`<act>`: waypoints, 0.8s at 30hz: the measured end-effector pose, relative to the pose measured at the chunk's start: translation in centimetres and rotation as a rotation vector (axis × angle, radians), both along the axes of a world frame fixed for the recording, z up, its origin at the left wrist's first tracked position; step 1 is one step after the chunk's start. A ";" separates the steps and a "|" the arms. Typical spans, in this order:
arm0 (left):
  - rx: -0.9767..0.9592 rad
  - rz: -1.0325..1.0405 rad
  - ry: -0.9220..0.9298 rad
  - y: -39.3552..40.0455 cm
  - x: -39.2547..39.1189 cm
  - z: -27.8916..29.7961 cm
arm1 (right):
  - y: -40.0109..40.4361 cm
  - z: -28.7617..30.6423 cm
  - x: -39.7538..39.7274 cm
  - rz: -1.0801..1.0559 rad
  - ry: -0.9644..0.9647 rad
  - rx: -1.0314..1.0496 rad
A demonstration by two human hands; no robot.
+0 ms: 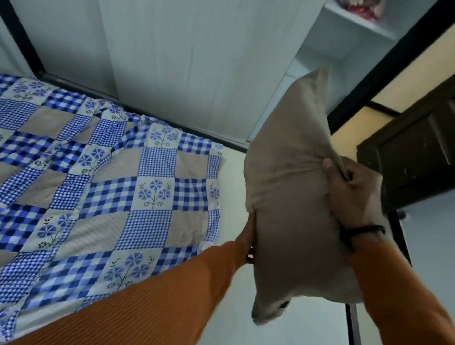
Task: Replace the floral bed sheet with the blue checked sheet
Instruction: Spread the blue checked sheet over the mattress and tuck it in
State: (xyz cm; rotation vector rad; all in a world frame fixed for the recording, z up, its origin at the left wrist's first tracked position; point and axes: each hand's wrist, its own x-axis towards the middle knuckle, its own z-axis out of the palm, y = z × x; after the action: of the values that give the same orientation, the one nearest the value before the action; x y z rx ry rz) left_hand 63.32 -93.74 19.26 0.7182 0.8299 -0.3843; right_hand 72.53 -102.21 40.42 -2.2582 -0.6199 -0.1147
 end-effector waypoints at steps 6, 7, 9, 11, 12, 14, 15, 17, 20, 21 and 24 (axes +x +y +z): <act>-0.051 0.259 -0.178 12.7 -6.1 0.1 | 12.7 -0.6 -6.1 0.032 0.017 0.064; -0.058 0.304 -0.200 14.0 -7.0 0.4 | 14.0 -0.7 -7.1 0.041 0.021 0.080; 0.036 0.322 -0.213 19.5 -10.6 -0.3 | 19.1 -1.6 -10.1 0.083 0.020 0.104; 0.145 0.346 -0.168 26.0 -15.6 -2.1 | 25.2 -2.7 -14.2 0.113 0.022 0.122; 0.183 0.351 -0.178 29.9 -17.4 -5.8 | 28.4 -3.4 -16.3 0.130 0.029 0.121; 0.268 0.383 -0.126 37.4 -23.3 -6.7 | 35.0 -4.9 -20.6 0.164 0.040 0.140; 0.335 0.409 -0.099 41.1 -26.6 -5.1 | 38.4 -5.9 -22.6 0.166 0.055 0.155; 0.488 0.482 -0.045 48.3 -33.1 -3.1 | 44.9 -8.4 -26.7 0.147 0.064 0.193; 0.711 0.557 0.041 58.1 -41.8 -2.1 | 53.3 -13.1 -33.2 0.115 0.094 0.241; 0.777 0.548 0.095 60.9 -44.3 -2.4 | 55.6 -14.9 -35.2 0.090 0.114 0.231; 0.967 0.534 0.253 68.3 -50.0 -4.5 | 60.8 -19.6 -40.7 0.036 0.262 0.186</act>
State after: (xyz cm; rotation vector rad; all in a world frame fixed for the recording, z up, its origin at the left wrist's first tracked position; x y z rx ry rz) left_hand 13.30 -25.40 14.75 1.2980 1.4201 0.4668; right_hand 31.83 -41.38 20.84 -2.0372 -0.4880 0.1350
